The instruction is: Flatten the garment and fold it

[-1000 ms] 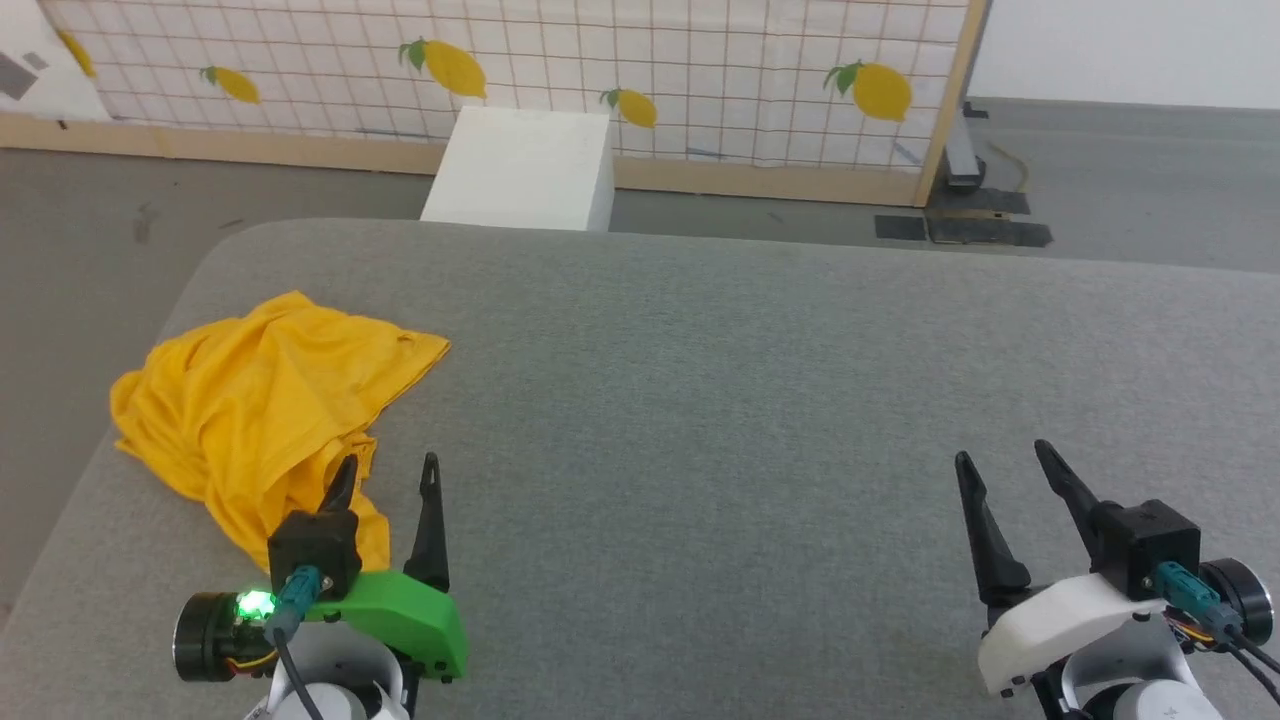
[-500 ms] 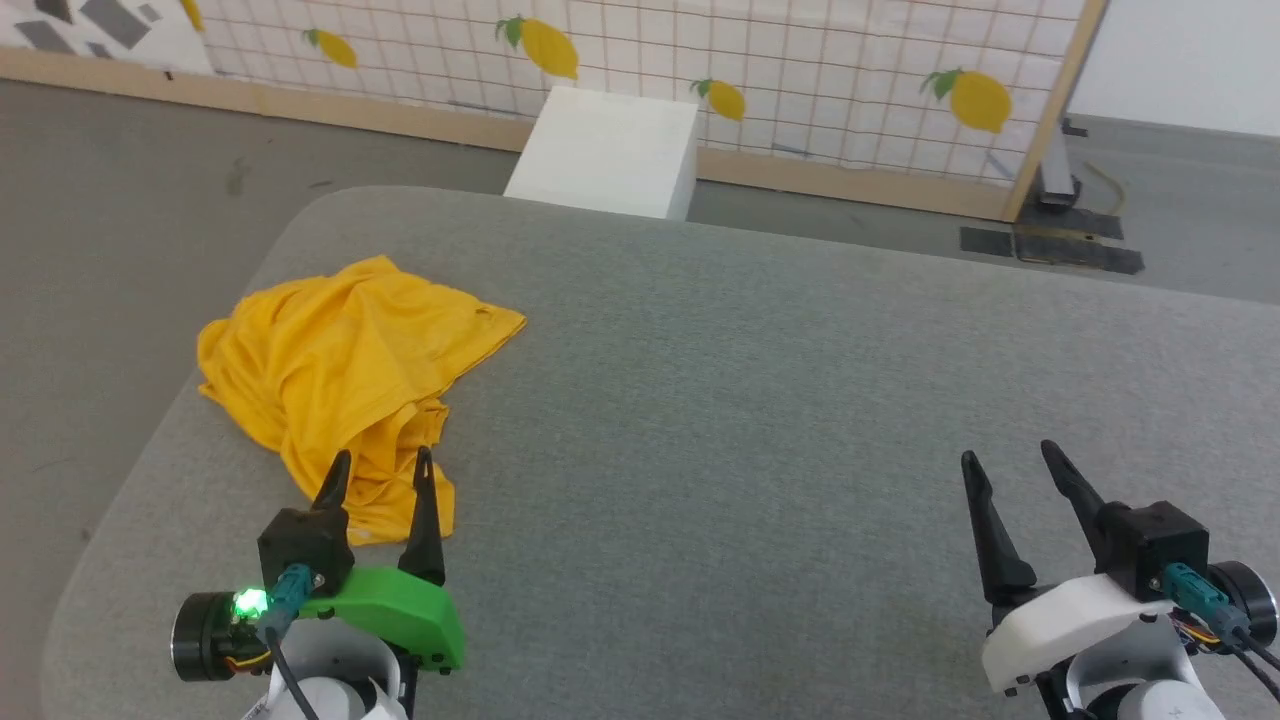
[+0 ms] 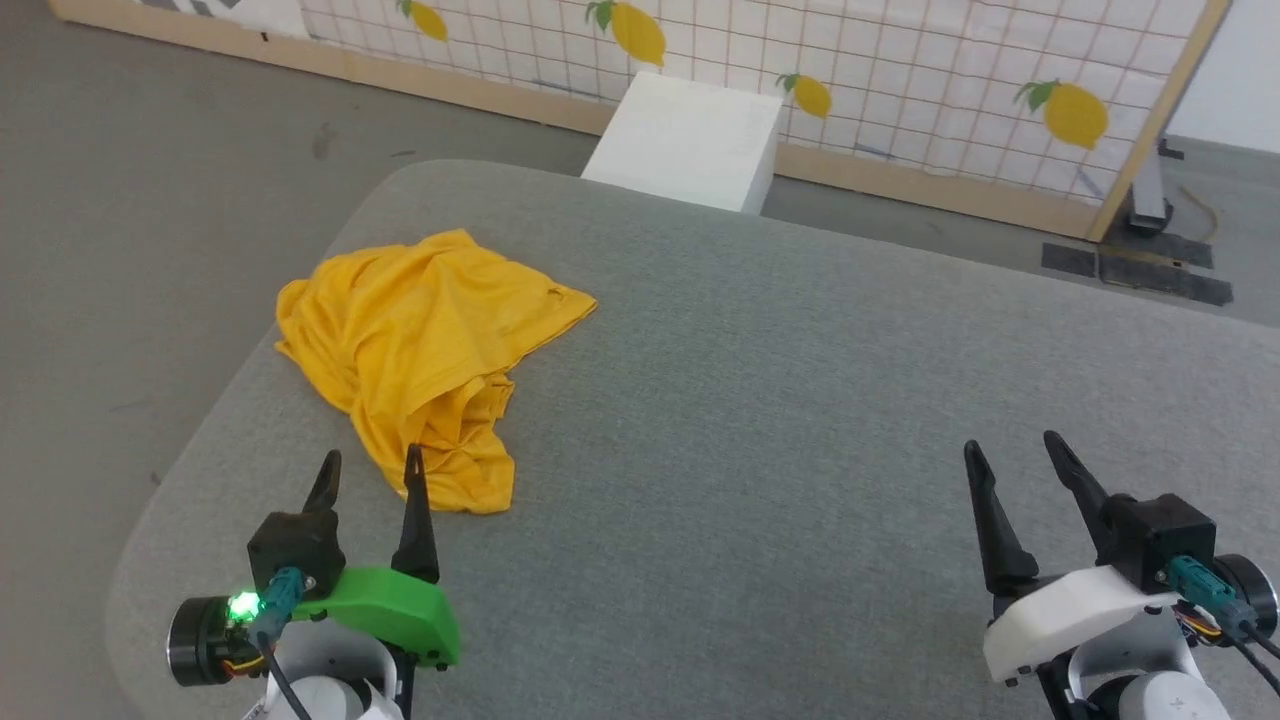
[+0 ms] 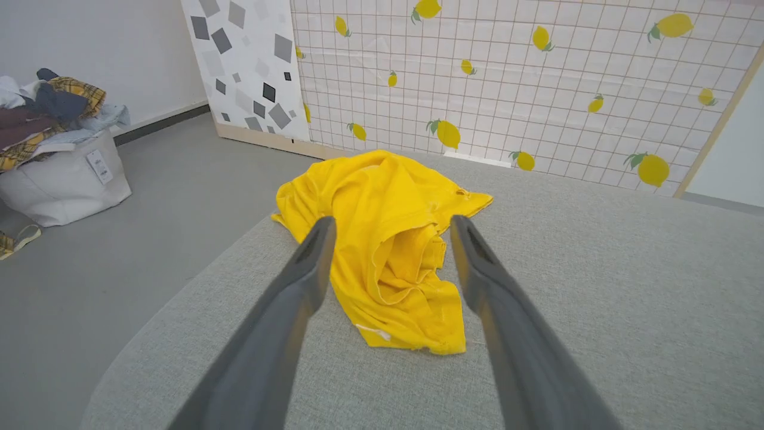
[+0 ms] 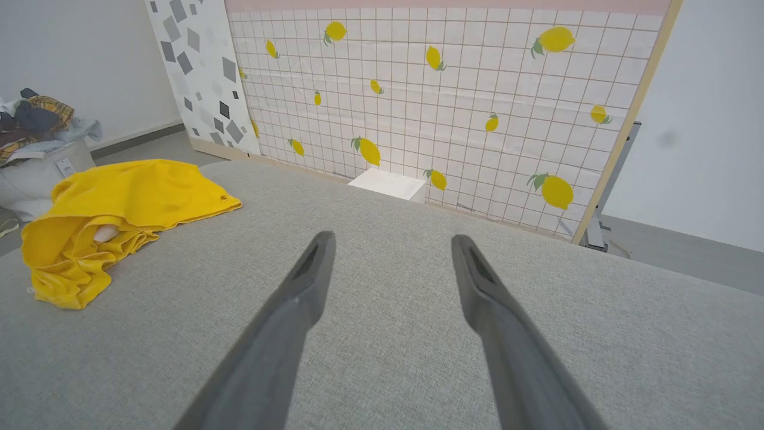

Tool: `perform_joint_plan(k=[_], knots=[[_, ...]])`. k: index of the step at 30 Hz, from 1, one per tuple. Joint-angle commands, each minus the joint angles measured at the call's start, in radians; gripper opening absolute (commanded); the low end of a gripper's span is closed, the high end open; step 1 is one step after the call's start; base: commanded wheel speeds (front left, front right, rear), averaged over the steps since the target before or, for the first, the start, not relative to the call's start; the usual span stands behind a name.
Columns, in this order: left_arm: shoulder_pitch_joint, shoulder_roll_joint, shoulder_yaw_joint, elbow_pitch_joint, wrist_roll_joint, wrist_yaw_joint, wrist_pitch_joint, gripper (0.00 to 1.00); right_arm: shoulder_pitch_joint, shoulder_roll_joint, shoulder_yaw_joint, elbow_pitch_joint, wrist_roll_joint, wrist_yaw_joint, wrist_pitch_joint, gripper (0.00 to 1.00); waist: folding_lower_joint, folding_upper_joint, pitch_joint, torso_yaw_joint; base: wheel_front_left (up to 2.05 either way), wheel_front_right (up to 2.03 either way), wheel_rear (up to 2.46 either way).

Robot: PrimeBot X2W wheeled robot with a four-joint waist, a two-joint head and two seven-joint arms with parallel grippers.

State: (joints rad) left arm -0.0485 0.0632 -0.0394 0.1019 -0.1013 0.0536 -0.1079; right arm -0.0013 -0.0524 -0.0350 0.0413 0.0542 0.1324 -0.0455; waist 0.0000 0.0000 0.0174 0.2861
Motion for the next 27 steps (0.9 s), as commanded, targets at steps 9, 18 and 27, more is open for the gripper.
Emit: perform_joint_plan(k=[9, 18, 27], knots=[[-0.021, 0.005, 0.008, 0.017, -0.03, 0.018, -0.026, 1.0, -0.023, 0.001, -0.003, 0.009, 0.011, -0.001, -0.013, 1.0, 0.0, 0.0, 0.001, 0.052, 0.0, 0.0, 0.0], [-0.022, 0.006, 0.013, 0.03, -0.048, 0.031, -0.045, 1.0, -0.027, 0.001, -0.007, 0.014, 0.019, -0.001, -0.019, 1.0, 0.0, 0.0, 0.003, 0.094, 0.0, 0.0, 0.0], [-0.024, 0.006, 0.014, 0.046, -0.064, 0.042, -0.063, 1.0, -0.032, 0.001, -0.01, 0.015, 0.024, -0.001, -0.022, 1.0, 0.0, 0.0, 0.008, 0.14, 0.0, 0.0, 0.0]])
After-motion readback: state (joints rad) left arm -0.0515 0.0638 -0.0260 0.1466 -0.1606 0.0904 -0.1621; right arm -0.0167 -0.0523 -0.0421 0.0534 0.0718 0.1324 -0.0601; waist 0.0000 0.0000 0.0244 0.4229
